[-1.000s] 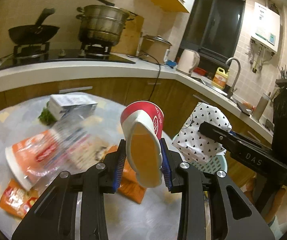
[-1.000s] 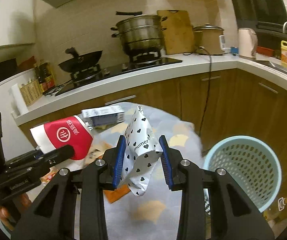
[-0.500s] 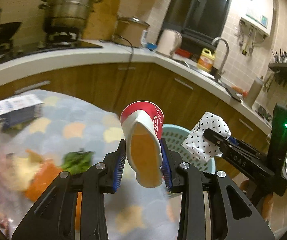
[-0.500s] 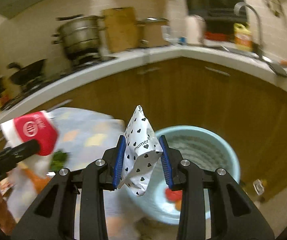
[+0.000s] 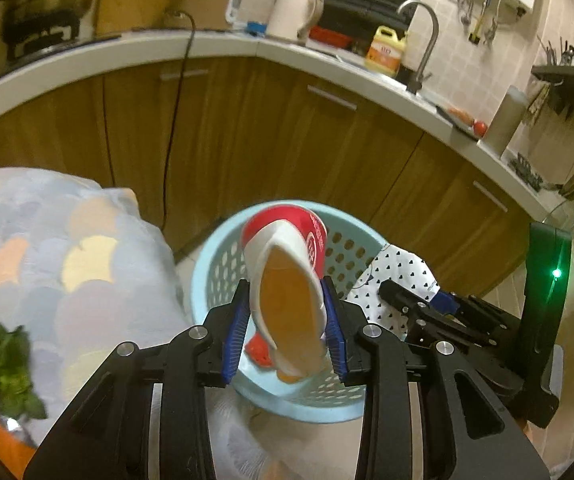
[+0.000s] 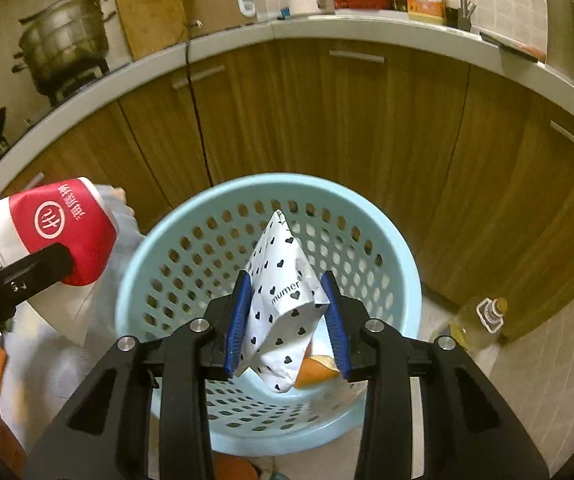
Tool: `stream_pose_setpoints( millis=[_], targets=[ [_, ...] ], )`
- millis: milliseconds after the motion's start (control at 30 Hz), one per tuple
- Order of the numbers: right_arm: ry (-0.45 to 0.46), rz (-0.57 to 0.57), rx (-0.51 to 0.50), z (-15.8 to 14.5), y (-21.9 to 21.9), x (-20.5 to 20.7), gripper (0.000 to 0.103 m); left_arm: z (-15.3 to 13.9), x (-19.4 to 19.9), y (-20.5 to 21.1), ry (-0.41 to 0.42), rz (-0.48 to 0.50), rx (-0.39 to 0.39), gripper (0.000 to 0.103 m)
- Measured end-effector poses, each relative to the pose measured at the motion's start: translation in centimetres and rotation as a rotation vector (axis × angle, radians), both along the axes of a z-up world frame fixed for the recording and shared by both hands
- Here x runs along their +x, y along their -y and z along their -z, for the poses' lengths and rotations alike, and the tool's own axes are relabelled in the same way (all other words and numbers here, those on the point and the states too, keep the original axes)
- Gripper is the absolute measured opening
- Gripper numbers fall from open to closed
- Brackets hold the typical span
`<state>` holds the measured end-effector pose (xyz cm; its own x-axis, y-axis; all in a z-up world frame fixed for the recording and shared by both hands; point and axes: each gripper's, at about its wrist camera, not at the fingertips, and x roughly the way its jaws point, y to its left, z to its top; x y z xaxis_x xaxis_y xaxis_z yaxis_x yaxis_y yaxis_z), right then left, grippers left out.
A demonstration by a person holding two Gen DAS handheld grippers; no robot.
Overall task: Collect trash
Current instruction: 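Carry both to the basket and open the right tool to drop the napkin, then open the left tool to drop the paper cup into the basket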
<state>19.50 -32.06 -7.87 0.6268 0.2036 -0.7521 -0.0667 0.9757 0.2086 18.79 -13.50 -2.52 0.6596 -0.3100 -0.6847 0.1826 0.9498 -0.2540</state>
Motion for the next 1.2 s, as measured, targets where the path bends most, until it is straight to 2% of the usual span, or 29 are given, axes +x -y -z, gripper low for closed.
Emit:
stream_pose_setpoints(
  millis=[33, 67, 133, 333, 533, 700, 967, 1033, 1200],
  targets=[
    [-0.008, -0.003, 0.006, 0.2, -0.1, 0.2, 0.040, 0.3, 0.3, 0.2, -0.009, -0.003, 0.004, 0.052],
    [-0.016, -0.007, 0.014, 0.4, -0.1, 0.4, 0.048, 0.6, 0.4, 0.2, -0.011, -0.009, 0.007, 0.058],
    [-0.025, -0.002, 0.030, 0.8, 0.1, 0.6, 0.064, 0.9, 0.5, 0.2, -0.020, -0.016, 0.014, 0.060],
    [-0.009, 0.011, 0.038, 0.4, 0.4, 0.1, 0.064, 1.3, 0.7, -0.5, -0.039, -0.031, 0.001, 0.060],
    [0.026, 0.007, 0.053, -1.4, 0.5, -0.6, 0.064, -0.2, -0.6, -1.1, -0.008, -0.035, -0.011, 0.060],
    [0.071, -0.042, 0.054, -3.4, -1.2, -1.8, 0.064, -1.4, -2.3, -1.8, 0.023, -0.047, -0.014, 0.060],
    [0.152, -0.174, 0.062, -7.2, -7.2, -4.3, 0.064, -4.1, -7.3, -5.9, 0.100, -0.131, -0.036, 0.065],
    [0.155, -0.216, 0.084, -7.5, -9.1, -5.1, 0.064, -4.9, -9.0, -7.7, 0.122, -0.177, -0.046, 0.065],
    [0.168, -0.324, 0.068, -7.3, -15.3, -7.6, 0.061, -6.3, -13.7, -12.3, 0.162, -0.299, -0.050, 0.065]
  ],
)
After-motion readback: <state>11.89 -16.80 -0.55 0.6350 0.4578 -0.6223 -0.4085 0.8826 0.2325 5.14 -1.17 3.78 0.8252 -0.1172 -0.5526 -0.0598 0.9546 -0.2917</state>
